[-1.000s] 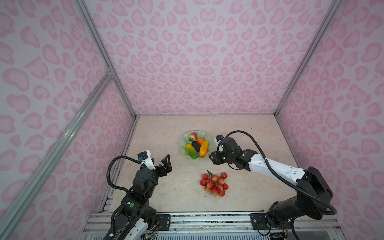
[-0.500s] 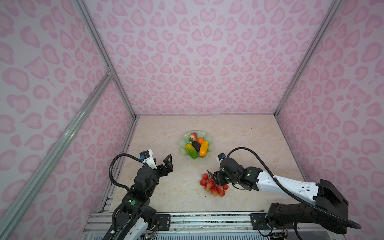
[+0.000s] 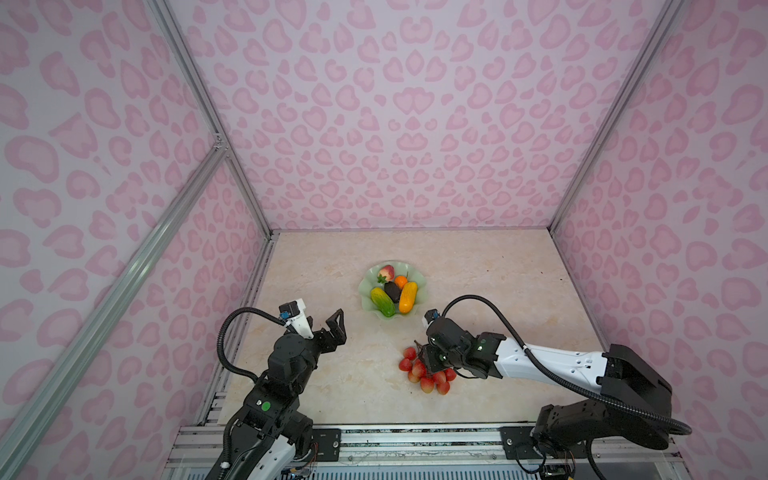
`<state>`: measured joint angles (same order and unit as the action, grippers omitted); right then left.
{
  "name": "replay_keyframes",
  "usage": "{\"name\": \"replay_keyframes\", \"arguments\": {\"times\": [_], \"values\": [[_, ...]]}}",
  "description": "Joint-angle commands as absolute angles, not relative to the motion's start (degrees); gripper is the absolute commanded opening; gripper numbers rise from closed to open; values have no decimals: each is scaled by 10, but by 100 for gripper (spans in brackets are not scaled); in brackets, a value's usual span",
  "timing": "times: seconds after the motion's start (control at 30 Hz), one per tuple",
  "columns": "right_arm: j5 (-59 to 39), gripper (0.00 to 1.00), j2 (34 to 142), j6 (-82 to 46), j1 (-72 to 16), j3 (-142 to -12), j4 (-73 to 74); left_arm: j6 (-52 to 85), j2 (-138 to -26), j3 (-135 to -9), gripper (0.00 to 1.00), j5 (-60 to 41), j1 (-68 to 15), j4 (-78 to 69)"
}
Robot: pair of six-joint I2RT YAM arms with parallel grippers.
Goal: Place and organize the fake fruits in the fruit bowl
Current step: 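Grasp the red lychee bunch by its stem with the right gripper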
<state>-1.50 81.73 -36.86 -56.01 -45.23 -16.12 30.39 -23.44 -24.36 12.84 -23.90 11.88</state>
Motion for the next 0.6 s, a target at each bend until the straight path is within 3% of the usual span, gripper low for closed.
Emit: {"name": "replay_keyframes", "arguments": {"times": [0.0, 0.17, 0.57], "values": [[-3, 32, 822, -375, -561, -455, -156, 306, -239, -250, 96, 127, -238, 98], [7, 24, 804, -370, -561, -475, -163, 305, -240, -250, 96, 127, -238, 98], [66, 23, 721, -317, -561, -565, -224, 307, -229, -248, 96, 132, -238, 100]]}}
